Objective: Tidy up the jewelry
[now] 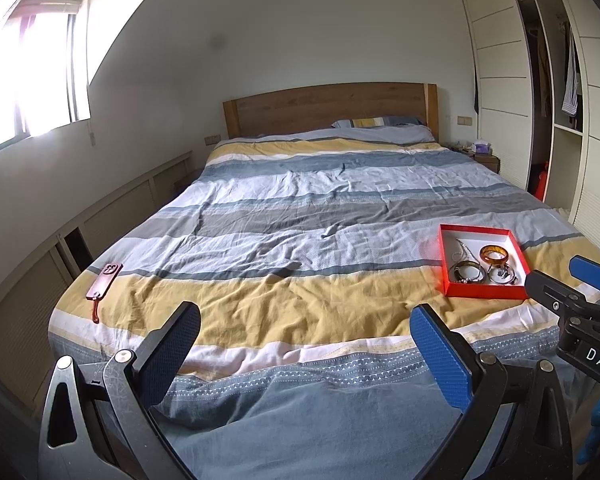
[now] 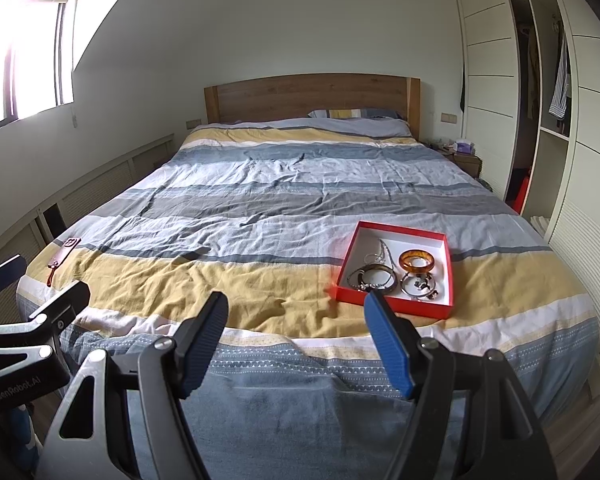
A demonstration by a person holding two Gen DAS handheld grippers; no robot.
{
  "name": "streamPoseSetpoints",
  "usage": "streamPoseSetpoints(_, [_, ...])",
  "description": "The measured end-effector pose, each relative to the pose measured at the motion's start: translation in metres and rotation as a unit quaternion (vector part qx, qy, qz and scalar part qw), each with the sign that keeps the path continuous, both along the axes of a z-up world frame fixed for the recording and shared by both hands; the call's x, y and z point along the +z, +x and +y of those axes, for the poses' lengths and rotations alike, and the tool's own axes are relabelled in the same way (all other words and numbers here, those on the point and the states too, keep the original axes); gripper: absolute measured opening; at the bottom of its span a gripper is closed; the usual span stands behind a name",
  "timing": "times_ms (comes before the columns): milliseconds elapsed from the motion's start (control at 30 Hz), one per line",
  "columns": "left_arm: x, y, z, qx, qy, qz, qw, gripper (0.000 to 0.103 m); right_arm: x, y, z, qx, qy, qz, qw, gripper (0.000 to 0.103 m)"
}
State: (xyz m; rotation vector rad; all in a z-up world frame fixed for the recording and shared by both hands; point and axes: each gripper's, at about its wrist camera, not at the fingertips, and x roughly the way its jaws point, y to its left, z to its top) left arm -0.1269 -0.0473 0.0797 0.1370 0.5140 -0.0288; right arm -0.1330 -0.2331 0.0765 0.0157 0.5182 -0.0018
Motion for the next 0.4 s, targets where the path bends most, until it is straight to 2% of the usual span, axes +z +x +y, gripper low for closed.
streamPoseSetpoints(400, [-0.0047, 0.0035, 0.0024, 0.003, -0.001, 0.004, 1.0000, 0.102, -0.0056, -0.0026, -0.0033, -0.002, 0.000, 0.005, 1.000, 0.069])
